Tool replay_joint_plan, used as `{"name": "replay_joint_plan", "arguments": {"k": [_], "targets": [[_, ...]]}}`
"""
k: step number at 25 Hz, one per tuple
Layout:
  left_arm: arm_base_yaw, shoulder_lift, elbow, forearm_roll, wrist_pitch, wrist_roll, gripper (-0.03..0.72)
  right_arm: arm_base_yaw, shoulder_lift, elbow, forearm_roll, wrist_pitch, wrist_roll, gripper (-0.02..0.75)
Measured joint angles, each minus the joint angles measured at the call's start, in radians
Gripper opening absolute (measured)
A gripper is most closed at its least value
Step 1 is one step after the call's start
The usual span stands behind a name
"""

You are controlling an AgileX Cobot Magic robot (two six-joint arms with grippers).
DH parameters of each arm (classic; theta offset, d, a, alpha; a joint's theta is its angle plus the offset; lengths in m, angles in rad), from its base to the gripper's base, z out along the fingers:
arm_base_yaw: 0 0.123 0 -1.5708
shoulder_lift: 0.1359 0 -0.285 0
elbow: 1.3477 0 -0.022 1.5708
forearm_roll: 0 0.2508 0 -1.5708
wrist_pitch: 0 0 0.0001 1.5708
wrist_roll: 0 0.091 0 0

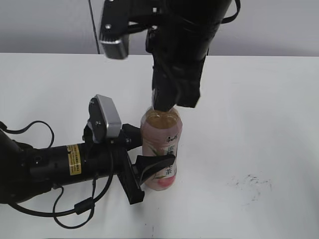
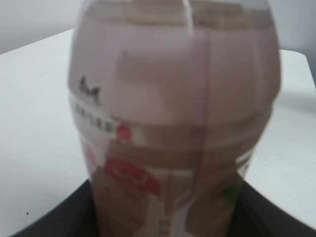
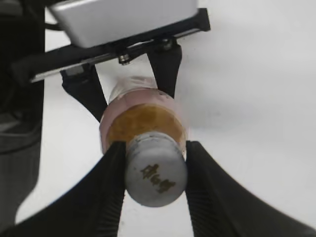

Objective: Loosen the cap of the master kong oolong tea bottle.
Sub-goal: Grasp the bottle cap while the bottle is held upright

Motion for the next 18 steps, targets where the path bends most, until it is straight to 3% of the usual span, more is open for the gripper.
{"name": "replay_joint_plan", "arguments": {"k": [3,7,9,14,18], "targets": [[0.000,0.000,0.000,0.000,0.000,0.003,0.375,0.000,0.000,0.000,0.000,0.002,-0.123,0.274],[0.000,0.000,0.000,0.004,-0.001,0.004,0.375,0.000,-0.001,0.000,0.026,0.002,-0.142,0.276],[0.000,0.000,0.000,0.003,-0.001,0.003,0.375,-0.001,-0.001,0.000,0.060,-0.009,-0.130,0.332],[0.000,0.000,0.001,0.000,-0.001,0.000,0.375,0.000,-0.006,-0.003,0.148,-0.085,0.008,0.579],[0.000,0.000,0.001,0.000,-0.001,0.000,0.375,0.000,-0.015,-0.059,0.151,-0.090,0.274,0.596]]}}
